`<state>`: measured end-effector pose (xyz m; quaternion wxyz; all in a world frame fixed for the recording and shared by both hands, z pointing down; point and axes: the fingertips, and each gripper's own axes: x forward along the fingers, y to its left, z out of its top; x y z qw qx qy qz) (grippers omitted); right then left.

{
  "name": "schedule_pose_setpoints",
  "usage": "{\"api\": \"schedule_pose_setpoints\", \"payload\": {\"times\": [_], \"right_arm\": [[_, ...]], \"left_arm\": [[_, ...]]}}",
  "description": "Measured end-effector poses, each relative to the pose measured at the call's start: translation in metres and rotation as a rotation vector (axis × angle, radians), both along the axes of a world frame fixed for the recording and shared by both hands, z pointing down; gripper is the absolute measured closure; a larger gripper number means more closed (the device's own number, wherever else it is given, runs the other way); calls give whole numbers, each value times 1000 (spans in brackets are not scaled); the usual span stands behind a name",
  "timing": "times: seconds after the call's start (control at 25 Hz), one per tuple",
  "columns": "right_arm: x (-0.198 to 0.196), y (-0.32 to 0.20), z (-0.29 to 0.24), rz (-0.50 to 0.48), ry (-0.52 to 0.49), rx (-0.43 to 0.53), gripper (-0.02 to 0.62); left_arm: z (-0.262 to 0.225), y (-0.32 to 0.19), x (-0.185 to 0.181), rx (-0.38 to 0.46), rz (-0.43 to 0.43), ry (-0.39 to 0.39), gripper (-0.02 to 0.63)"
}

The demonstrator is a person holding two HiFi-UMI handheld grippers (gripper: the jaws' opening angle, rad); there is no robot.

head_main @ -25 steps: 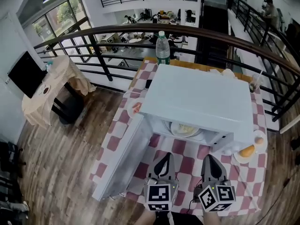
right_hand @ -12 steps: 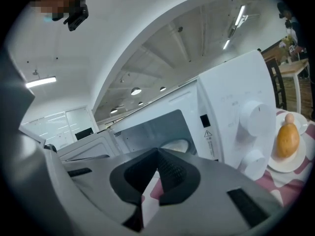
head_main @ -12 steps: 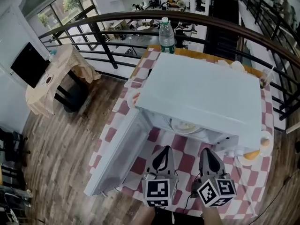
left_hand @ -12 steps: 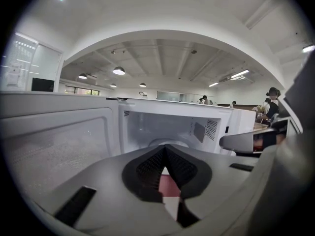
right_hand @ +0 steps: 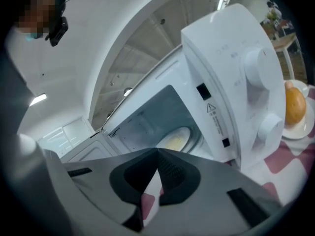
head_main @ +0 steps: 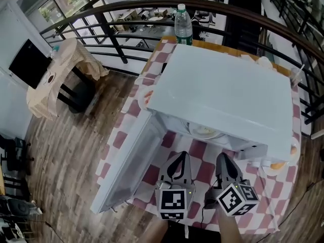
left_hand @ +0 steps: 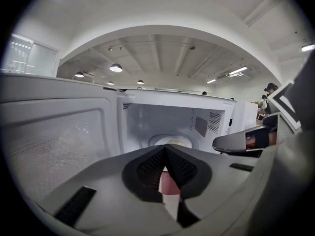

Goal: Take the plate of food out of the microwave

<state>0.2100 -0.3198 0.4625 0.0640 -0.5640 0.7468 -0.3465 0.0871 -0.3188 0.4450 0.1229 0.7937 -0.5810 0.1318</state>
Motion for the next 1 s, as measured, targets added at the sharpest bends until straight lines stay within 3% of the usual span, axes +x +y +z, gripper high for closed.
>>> {"api": "schedule_pose_setpoints", "payload": {"times": [0.28,0.52,1.0], "right_arm": [[-1,-12,17,73,-59,-89,604],[-13,-21,31,143,-270,-183,565],[-18,-39,55,285,-445,-302,549]], "left_arm": [[7,-15,4,-18,57,8,589],[12,-27,6,-18,108,14,589],[25,-47,-6,-44,118,43,589]]}}
